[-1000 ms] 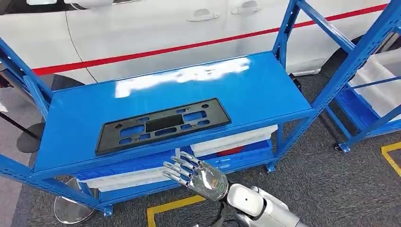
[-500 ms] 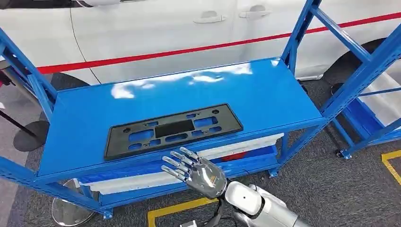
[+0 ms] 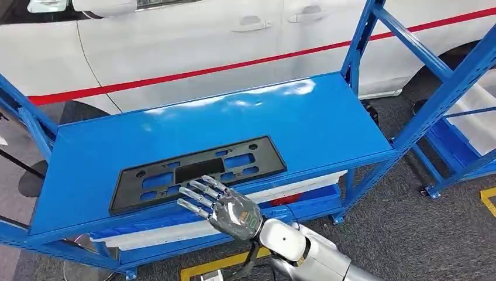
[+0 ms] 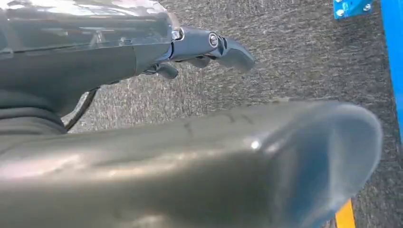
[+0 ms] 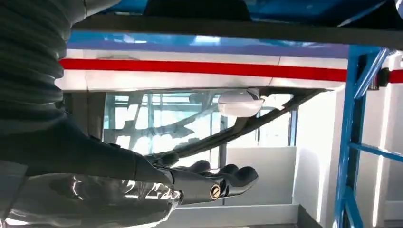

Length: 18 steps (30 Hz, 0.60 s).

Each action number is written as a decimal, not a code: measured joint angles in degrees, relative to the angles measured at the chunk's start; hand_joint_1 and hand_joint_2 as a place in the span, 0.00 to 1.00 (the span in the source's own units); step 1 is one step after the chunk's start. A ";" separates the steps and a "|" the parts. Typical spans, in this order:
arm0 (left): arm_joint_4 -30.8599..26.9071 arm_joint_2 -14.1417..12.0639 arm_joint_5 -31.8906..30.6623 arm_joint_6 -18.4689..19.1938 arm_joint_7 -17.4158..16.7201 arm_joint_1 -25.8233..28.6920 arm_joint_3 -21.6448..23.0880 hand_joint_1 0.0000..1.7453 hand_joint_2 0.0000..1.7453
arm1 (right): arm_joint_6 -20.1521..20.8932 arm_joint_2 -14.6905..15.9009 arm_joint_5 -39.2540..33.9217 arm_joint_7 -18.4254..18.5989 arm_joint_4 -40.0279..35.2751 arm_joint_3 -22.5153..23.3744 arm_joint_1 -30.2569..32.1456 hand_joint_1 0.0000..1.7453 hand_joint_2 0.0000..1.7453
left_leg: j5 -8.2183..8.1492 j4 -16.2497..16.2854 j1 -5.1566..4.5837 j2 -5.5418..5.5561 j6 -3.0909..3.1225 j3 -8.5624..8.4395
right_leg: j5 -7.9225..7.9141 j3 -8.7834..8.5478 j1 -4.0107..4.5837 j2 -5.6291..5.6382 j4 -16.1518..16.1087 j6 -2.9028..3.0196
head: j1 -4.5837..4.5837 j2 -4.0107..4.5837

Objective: Take the parts from the cabinet and place them on the table.

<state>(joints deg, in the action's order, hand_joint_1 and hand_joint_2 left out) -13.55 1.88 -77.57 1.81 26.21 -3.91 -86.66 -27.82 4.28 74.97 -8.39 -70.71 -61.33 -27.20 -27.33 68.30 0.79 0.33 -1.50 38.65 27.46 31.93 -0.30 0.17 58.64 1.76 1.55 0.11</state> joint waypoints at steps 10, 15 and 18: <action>0.13 -0.50 -0.61 0.92 0.00 -0.16 0.37 0.00 0.00 | 1.27 -2.27 0.00 0.74 0.63 -1.09 -1.89 0.00 1.00 | 2.45 -10.79 -0.04 -0.09 2.94 -5.28 | 5.79 3.62 0.00 -0.02 9.06 -2.61 | -0.30 0.00; 0.15 -0.48 -0.96 1.03 0.57 -0.09 0.87 0.00 0.00 | 2.32 -2.49 -0.31 1.03 2.03 -1.88 -1.84 0.00 1.00 | 1.05 -10.57 -0.02 0.10 2.80 -6.96 | 1.19 7.92 -0.64 -0.13 11.37 -3.00 | -0.28 0.00; 0.24 -0.46 -1.11 1.03 1.14 -0.17 1.44 0.00 0.00 | 3.08 -2.75 -0.61 1.05 2.82 -2.23 -1.98 0.00 1.00 | -0.04 -10.25 -0.23 0.20 1.91 -7.47 | -2.94 4.31 -0.32 -0.15 2.03 -2.48 | -0.22 0.00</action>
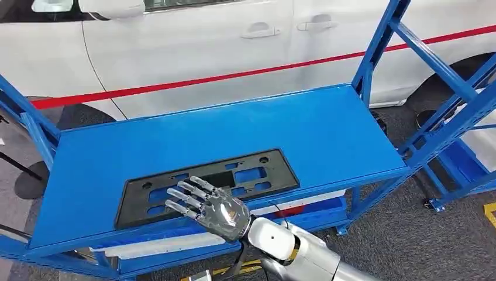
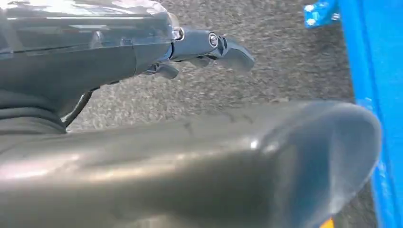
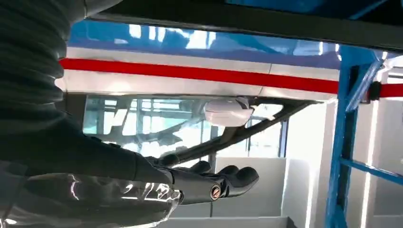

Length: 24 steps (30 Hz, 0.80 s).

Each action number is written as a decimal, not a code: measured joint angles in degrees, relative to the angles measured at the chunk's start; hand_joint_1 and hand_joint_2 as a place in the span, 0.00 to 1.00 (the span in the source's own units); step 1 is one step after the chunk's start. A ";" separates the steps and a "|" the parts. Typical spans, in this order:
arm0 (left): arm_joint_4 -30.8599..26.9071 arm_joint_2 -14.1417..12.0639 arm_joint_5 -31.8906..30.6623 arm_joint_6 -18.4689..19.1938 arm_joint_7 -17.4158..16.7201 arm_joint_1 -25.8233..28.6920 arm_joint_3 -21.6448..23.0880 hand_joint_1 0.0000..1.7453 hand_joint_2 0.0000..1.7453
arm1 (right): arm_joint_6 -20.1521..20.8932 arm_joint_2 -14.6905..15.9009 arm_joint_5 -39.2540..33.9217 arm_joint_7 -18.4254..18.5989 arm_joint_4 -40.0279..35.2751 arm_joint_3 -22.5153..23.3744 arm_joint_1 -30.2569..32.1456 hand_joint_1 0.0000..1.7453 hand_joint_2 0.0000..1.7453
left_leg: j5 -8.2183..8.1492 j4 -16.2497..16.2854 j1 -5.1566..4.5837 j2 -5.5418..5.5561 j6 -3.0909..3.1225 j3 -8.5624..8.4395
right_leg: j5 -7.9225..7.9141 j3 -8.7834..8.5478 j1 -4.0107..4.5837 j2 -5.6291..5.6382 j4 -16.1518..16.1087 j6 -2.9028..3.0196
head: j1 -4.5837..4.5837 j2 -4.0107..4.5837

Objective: Take the parts from the cabinet and place them on the table.

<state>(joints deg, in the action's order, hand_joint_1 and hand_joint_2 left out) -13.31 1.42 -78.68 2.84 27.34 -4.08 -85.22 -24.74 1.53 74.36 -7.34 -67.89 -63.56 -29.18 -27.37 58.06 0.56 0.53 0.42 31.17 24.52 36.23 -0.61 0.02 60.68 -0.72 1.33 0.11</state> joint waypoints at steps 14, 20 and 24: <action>0.15 0.11 -0.70 0.17 1.03 -0.01 0.85 0.00 0.00 | 2.55 -1.94 -1.20 0.04 4.46 -1.66 -0.56 0.00 1.00 | 1.70 4.17 0.12 -0.22 -1.25 3.76 | 1.47 -1.98 0.56 0.30 -1.46 2.45 | 0.05 0.00; 0.17 0.44 -1.36 0.94 2.21 -0.10 1.75 0.00 0.00 | 4.13 -5.14 -1.55 2.80 7.06 -1.25 -1.49 0.00 1.00 | 2.20 -0.44 0.24 -0.26 0.54 1.98 | 1.72 -1.64 0.76 0.38 -1.24 0.68 | 0.03 0.00; 0.17 0.77 -1.55 1.05 2.36 -0.24 2.18 0.00 0.00 | 4.40 -6.32 -1.57 3.17 8.53 -1.05 -2.53 0.00 1.00 | 2.29 -0.74 0.04 -0.33 1.10 1.74 | 8.89 4.79 0.27 0.26 12.51 -0.19 | -0.19 0.02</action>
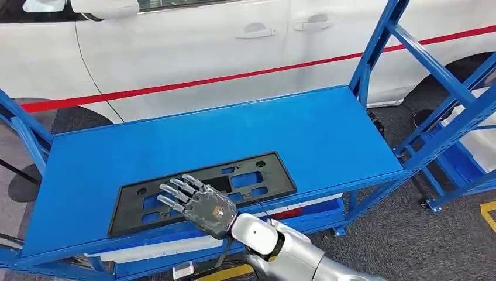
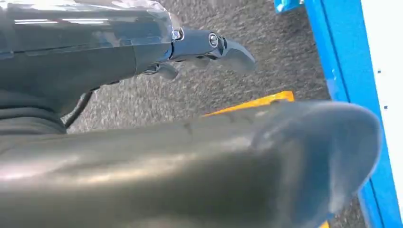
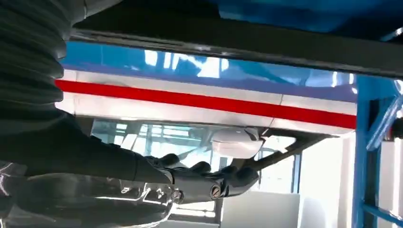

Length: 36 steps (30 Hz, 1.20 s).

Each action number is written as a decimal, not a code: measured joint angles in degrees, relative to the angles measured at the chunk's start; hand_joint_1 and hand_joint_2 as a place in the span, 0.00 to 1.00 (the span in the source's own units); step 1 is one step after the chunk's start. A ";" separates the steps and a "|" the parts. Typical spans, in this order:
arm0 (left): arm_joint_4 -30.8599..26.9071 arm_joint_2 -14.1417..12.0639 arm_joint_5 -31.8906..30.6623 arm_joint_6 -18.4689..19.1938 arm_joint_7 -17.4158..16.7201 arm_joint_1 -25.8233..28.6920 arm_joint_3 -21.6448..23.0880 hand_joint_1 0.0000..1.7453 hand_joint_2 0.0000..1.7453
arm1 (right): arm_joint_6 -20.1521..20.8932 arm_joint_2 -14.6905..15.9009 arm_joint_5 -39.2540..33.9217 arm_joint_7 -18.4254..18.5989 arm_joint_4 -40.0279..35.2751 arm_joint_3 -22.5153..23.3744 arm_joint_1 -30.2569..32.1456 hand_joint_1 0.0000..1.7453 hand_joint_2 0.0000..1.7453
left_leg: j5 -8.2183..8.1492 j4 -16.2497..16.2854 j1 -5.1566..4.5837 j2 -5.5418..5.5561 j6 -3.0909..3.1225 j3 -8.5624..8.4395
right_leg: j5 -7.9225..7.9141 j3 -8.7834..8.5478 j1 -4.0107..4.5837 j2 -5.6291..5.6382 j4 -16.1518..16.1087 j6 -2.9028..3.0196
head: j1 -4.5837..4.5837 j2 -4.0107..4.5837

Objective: Take the parts from the cabinet and place them on the table.

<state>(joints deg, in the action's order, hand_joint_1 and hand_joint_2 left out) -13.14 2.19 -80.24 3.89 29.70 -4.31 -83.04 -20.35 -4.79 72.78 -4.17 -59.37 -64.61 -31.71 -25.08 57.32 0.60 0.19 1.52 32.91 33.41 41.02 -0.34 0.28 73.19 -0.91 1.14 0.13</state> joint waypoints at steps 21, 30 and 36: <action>0.00 0.74 -0.33 0.35 0.40 0.04 0.96 0.00 0.00 | 6.93 -6.21 -0.09 5.25 7.61 2.91 -1.56 0.00 1.00 | 0.17 2.68 0.18 0.03 -2.96 0.96 | -7.49 -7.11 0.15 0.03 -14.41 2.63 | 0.11 0.00; 0.00 0.96 -0.52 0.85 0.59 -0.02 1.55 0.00 0.00 | 14.91 -7.94 5.88 12.33 12.75 7.41 -2.09 0.00 1.00 | 0.07 -0.23 0.06 -0.05 -0.24 -0.32 | -0.83 -1.70 0.05 0.00 -2.69 0.12 | -0.07 0.00; 0.00 1.05 -0.59 0.94 0.61 0.01 2.10 0.00 0.00 | 15.52 -8.79 6.73 13.07 17.11 10.05 -3.10 1.00 1.00 | -0.13 -0.09 0.07 0.17 -0.52 -0.86 | -7.12 -6.71 -0.56 -0.27 -11.53 0.14 | -0.07 -0.02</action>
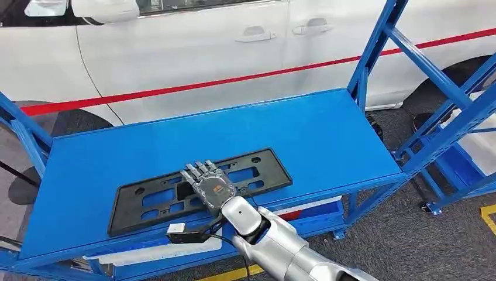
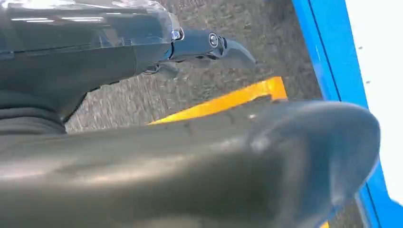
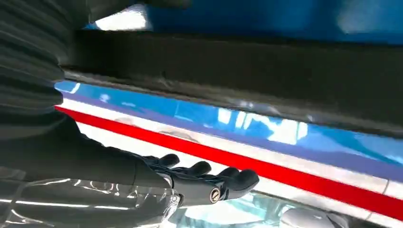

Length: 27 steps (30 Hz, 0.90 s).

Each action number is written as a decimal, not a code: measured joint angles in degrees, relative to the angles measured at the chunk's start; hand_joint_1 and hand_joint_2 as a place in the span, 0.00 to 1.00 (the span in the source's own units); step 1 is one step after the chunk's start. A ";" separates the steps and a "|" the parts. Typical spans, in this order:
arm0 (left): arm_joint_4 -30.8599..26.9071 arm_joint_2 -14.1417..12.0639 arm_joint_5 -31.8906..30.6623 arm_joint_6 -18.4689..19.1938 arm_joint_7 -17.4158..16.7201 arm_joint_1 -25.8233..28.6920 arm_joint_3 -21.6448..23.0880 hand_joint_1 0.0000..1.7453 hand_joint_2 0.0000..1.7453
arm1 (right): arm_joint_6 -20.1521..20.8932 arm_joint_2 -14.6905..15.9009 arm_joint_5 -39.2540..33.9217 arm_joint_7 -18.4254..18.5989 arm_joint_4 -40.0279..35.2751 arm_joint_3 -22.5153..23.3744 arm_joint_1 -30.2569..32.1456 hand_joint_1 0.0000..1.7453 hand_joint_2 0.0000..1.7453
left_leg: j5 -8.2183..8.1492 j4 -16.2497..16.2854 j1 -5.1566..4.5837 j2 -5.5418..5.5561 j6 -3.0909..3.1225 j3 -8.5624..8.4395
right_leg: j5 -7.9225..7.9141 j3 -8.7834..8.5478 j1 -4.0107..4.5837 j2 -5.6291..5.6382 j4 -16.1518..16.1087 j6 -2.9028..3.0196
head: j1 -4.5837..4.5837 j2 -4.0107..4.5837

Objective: Take the parts from the cabinet and place them on the table.

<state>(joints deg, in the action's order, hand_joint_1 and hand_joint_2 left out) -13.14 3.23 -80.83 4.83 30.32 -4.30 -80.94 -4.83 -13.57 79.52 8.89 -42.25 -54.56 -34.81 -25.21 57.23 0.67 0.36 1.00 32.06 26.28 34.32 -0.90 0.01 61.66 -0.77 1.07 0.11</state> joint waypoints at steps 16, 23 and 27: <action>-0.02 0.02 0.24 -0.26 0.29 0.31 0.26 0.00 0.00 | -0.37 -1.12 -0.31 0.50 4.90 5.20 -0.46 1.00 1.00 | -1.43 -0.31 0.43 -0.09 -2.76 -1.36 | -0.76 -1.67 0.32 -0.03 -3.78 1.91 | 0.31 0.00; -0.02 0.31 0.31 -0.35 0.52 0.19 0.31 0.00 0.00 | -2.01 -0.77 -0.13 0.61 5.29 7.13 0.13 1.00 1.00 | -0.04 -1.26 0.30 -0.60 0.19 -1.68 | 2.63 0.21 0.39 0.28 0.61 -0.19 | 0.04 0.02; -0.02 0.33 0.39 -0.55 0.52 0.37 0.31 0.00 0.00 | -2.88 -0.35 -0.31 -0.18 5.38 8.05 0.83 1.00 1.00 | 0.11 -1.17 0.14 -0.77 0.34 -1.09 | 7.80 6.57 0.14 0.25 14.03 -0.61 | -0.02 0.00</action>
<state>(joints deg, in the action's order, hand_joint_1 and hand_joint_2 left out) -13.16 3.56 -80.43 4.28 30.84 -3.93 -80.63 -7.72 -13.92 79.21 8.72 -36.87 -46.51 -33.99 -25.10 56.06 0.80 -0.40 1.34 30.97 34.09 40.88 -0.76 0.26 75.69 -1.38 1.05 0.11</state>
